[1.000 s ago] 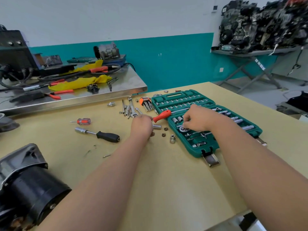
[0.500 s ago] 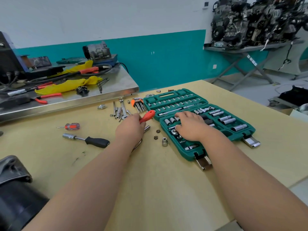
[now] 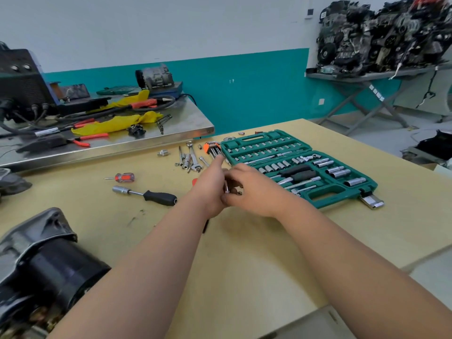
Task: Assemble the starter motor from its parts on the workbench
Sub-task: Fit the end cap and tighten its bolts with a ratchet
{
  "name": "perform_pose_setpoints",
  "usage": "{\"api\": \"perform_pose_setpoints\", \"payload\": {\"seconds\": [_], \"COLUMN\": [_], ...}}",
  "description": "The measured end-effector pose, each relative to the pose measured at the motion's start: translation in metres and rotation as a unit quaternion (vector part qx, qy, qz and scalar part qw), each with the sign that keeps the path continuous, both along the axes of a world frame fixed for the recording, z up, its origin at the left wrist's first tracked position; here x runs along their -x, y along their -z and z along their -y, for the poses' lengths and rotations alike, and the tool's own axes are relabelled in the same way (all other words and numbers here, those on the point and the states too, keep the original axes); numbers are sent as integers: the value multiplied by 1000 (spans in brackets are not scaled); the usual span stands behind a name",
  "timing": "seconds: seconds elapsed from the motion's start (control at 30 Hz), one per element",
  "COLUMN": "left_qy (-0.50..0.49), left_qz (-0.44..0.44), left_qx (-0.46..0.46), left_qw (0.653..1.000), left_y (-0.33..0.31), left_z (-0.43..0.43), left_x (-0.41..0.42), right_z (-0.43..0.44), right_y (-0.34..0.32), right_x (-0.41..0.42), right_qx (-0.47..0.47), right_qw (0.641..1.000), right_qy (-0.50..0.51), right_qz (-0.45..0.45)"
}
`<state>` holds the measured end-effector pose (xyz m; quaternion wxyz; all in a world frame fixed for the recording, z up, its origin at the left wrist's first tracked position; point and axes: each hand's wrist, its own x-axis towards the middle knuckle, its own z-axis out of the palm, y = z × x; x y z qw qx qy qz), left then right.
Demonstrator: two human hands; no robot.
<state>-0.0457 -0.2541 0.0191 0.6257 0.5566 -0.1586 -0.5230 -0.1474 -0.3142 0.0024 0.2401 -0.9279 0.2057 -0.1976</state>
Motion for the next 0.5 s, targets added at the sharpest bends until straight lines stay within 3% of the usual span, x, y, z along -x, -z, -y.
{"api": "perform_pose_setpoints", "payload": {"seconds": [0.17,0.3,0.4,0.5], "left_qy": [22,12,-48,-112], "left_qz": [-9,-5,153,360], "left_qx": [-9,13,1,21], "left_qw": [1000,1000,987,926], "left_y": [11,11,19,42], "left_z": [-7,-7,-8,-11], "left_x": [1,0,3,7], "right_z": [1,9,45,104], "right_y": [2,2,-6,-9], "right_x": [8,10,25,59], "right_qx": [60,77,17,24], "right_qw": [997,996,973,912], "right_qy": [-31,38,203,408], "right_qz": [-48,15,106,43]}}
